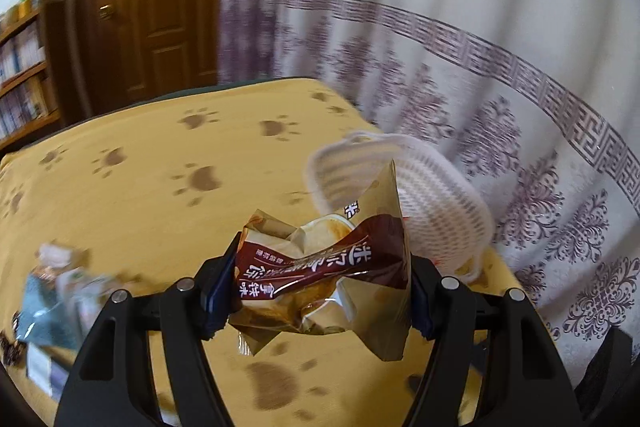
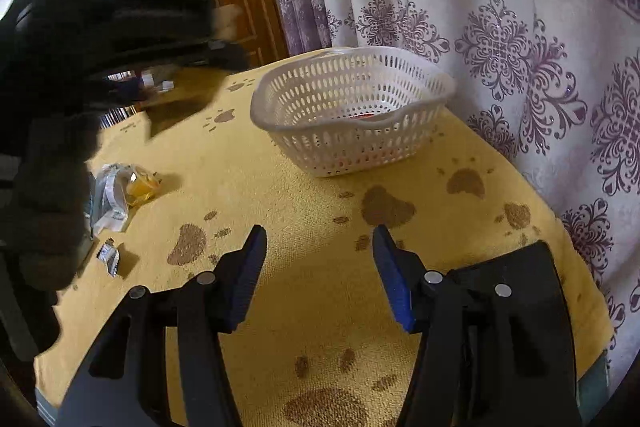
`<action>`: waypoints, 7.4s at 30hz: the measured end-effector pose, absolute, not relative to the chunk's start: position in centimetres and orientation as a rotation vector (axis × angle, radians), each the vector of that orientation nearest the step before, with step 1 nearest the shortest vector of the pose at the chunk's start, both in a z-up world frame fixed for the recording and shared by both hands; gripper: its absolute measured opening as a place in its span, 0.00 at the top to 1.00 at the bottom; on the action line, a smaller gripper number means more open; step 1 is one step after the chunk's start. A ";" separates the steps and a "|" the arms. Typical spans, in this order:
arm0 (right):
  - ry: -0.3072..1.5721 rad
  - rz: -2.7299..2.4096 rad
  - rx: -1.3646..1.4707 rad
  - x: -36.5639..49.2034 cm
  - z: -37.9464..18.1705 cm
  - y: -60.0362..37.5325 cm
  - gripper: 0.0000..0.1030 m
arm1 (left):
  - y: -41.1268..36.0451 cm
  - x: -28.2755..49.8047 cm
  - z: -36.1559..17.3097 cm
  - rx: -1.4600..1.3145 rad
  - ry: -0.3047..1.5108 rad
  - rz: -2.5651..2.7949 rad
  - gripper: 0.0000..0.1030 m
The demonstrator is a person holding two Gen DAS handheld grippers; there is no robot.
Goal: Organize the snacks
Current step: 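Carry the pastry bag over the white basket and release it with the left gripper, then return the left gripper to the pile and grasp the purple wrapped candies, then grasp the small silver candy packet with the right gripper, then drop the silver packet into the white basket with the right gripper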
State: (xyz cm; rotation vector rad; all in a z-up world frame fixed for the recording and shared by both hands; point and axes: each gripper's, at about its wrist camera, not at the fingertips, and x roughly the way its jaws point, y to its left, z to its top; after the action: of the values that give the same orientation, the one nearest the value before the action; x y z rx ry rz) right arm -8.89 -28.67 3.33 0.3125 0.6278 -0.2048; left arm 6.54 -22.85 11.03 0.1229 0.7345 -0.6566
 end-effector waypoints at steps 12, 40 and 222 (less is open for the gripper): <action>0.635 -0.198 0.361 -9.1 2.9 -29.0 0.45 | -29.6 8.0 10.1 0.146 0.772 -0.753 0.21; 0.674 -0.246 0.284 -8.2 2.8 -28.0 0.35 | -18.7 9.1 11.2 0.035 0.728 -0.536 0.14; 0.550 -0.187 0.449 -7.8 6.8 -33.2 0.48 | -5.6 6.1 12.9 0.065 0.596 -0.348 0.71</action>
State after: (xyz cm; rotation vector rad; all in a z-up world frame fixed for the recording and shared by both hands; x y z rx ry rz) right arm -7.76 -33.15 6.79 0.4492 0.5500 -0.1873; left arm 6.10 -5.63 12.85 0.0650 0.5963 -0.3481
